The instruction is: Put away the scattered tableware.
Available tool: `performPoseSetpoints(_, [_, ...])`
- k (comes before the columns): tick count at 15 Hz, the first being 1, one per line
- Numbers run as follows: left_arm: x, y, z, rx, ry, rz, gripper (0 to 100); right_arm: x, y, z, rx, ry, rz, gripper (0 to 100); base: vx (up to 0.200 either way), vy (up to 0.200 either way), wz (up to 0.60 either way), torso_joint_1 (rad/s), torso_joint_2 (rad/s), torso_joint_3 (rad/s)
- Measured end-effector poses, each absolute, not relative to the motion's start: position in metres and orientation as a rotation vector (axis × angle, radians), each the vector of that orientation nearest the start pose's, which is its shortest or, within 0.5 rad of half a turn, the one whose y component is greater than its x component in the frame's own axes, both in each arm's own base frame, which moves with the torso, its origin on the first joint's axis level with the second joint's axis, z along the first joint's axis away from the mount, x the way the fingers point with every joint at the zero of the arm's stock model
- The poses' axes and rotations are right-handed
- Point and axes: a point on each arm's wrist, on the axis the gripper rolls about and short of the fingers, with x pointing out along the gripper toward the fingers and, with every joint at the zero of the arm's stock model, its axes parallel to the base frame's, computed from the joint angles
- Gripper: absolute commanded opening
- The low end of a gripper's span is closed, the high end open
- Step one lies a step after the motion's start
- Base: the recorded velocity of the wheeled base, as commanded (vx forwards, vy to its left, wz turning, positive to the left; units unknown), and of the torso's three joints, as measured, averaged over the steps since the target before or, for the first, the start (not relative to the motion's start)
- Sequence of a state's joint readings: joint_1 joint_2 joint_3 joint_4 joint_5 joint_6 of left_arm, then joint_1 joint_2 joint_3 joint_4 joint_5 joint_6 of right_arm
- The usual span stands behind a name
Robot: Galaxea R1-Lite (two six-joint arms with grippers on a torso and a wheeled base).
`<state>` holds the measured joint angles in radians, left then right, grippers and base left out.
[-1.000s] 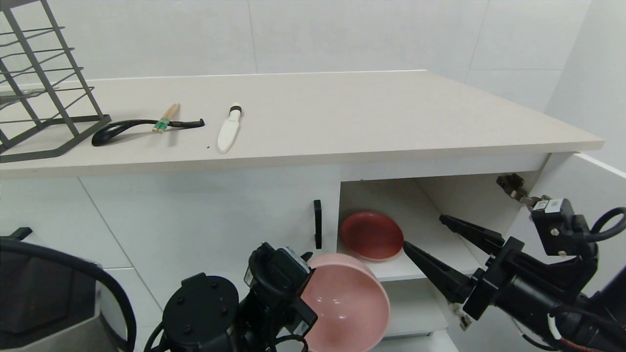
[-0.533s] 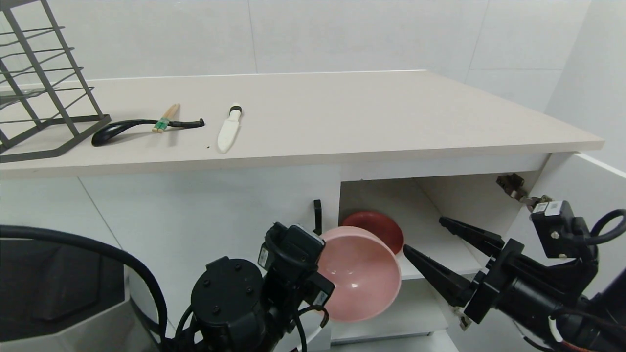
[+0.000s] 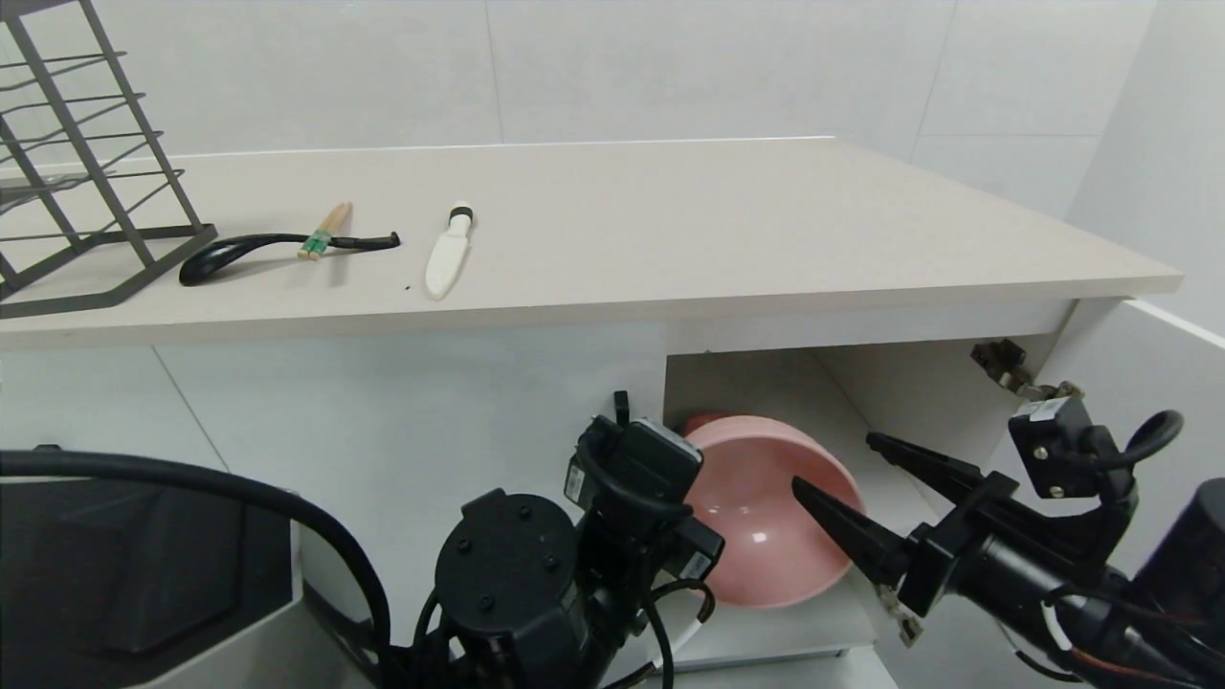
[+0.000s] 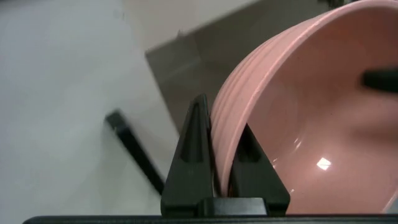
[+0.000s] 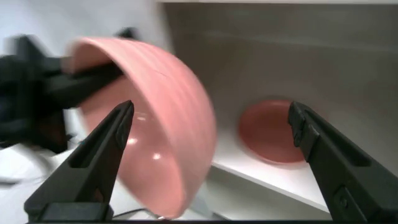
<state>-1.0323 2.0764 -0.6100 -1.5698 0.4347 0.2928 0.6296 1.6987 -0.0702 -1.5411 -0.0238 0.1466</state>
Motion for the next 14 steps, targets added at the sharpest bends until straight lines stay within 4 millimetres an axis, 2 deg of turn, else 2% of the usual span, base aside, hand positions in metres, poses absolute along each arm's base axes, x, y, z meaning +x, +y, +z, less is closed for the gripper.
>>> performPoseSetpoints(3, [0.188,-0.303,0.112,0.170,-0.199,-0.555,0,0.174,0.119,0.104,0.066,0.137,0.558,100,0.000,0.000,0.00,0.000,0.00,0.000])
performPoseSetpoints(7, [0.190,-0.309,0.108,0.160,-0.194,-0.547,0,0.178,0.115,0.103,0.060,0.143,0.531,100,0.000,0.000,0.00,0.000,0.00,0.000])
performPoseSetpoints(8, [0.191,-0.309,0.108,0.160,-0.194,-0.546,0,0.178,0.114,0.102,0.060,0.144,0.531,0,0.000,0.000,0.00,0.000,0.00,0.000])
performPoseSetpoints(14, [0.191,-0.310,0.110,0.138,-0.198,-0.541,0,0.174,0.126,0.107,0.062,0.108,0.574,0,0.000,0.000,0.00,0.000,0.00,0.000])
